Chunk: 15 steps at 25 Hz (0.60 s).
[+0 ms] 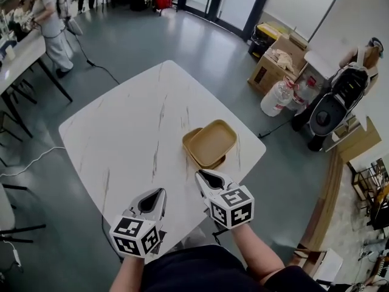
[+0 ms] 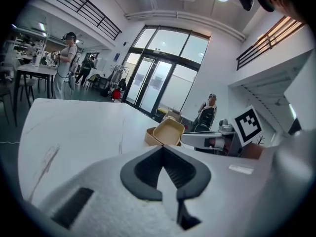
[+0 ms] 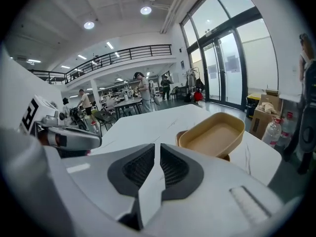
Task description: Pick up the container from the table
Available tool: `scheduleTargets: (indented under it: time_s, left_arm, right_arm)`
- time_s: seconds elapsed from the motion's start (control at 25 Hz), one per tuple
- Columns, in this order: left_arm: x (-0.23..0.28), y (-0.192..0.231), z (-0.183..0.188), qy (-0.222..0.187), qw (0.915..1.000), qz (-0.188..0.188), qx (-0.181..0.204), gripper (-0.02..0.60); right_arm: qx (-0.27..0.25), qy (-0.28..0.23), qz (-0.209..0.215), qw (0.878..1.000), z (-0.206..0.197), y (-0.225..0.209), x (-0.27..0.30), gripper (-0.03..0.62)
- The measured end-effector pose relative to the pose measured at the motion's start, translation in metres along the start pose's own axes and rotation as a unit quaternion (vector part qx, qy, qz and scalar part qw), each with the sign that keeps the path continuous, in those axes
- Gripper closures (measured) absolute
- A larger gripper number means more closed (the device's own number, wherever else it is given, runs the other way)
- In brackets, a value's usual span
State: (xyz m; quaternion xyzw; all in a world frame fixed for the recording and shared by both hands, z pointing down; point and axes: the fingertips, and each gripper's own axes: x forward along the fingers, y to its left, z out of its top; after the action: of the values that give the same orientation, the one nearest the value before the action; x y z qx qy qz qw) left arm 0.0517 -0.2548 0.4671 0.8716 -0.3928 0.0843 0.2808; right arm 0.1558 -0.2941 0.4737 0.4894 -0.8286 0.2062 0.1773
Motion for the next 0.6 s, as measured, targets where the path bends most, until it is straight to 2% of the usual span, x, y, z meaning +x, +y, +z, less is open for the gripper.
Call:
scheduleTargets:
  time_s: [0.04, 0.24, 0.6]
  left_arm:
    - [0.003, 0.002, 0.001, -0.001, 1.0000, 0.003, -0.002, 0.581]
    - [0.013, 0.012, 0.006, -0.002, 0.9999, 0.016, -0.007, 0.581]
    - [0.027, 0.027, 0.008, -0.002, 0.9992, 0.032, -0.026, 0.581]
  right_arm:
    - [-0.011, 0.006, 0.000, 1.000, 0.000, -0.002, 0.005, 0.555]
    - [-0.061, 0.032, -0.009, 0.998, 0.002, -0.013, 0.027, 0.537]
    - [-0.117, 0.093, -0.028, 0.988, -0.009, -0.032, 0.054, 0.499]
